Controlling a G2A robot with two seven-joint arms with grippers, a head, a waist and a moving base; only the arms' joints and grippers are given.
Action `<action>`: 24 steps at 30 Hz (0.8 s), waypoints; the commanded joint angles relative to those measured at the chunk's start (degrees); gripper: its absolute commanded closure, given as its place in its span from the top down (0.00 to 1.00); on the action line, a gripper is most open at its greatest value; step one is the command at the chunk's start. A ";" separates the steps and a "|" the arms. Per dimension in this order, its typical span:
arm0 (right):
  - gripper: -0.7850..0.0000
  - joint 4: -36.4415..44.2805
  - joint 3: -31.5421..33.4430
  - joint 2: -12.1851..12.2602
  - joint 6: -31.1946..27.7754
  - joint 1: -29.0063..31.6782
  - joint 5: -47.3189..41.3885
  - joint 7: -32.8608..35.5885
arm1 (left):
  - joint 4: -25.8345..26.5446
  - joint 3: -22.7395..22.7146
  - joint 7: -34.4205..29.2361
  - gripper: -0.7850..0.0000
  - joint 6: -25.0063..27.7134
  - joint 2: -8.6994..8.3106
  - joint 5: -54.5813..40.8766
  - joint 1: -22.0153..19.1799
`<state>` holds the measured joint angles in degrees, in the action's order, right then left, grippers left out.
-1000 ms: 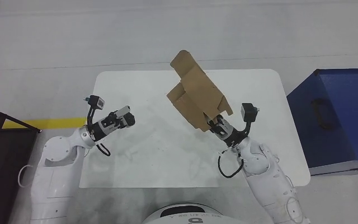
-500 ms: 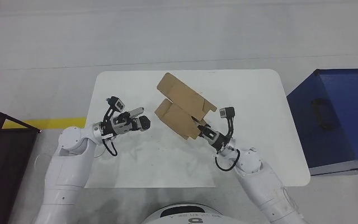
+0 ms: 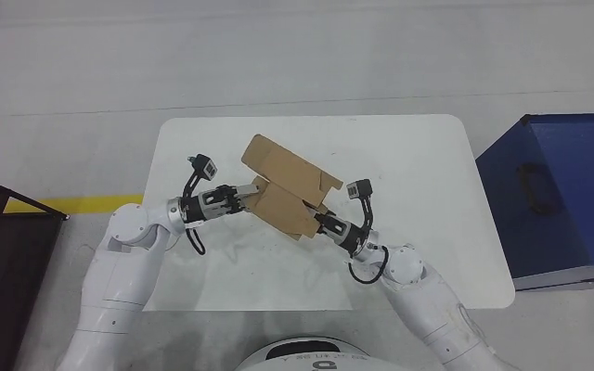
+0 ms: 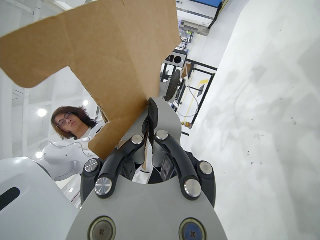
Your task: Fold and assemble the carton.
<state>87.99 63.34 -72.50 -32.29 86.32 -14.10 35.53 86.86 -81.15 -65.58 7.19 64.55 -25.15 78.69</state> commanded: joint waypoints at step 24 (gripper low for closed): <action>0.81 0.37 -2.52 0.19 -0.36 -0.83 1.55 -0.02 | -1.83 3.59 -3.45 0.00 -1.62 -0.47 -4.93 -1.27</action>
<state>88.26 60.71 -72.33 -32.44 85.53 -12.89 35.84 85.35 -77.62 -69.04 5.74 64.07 -29.35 77.49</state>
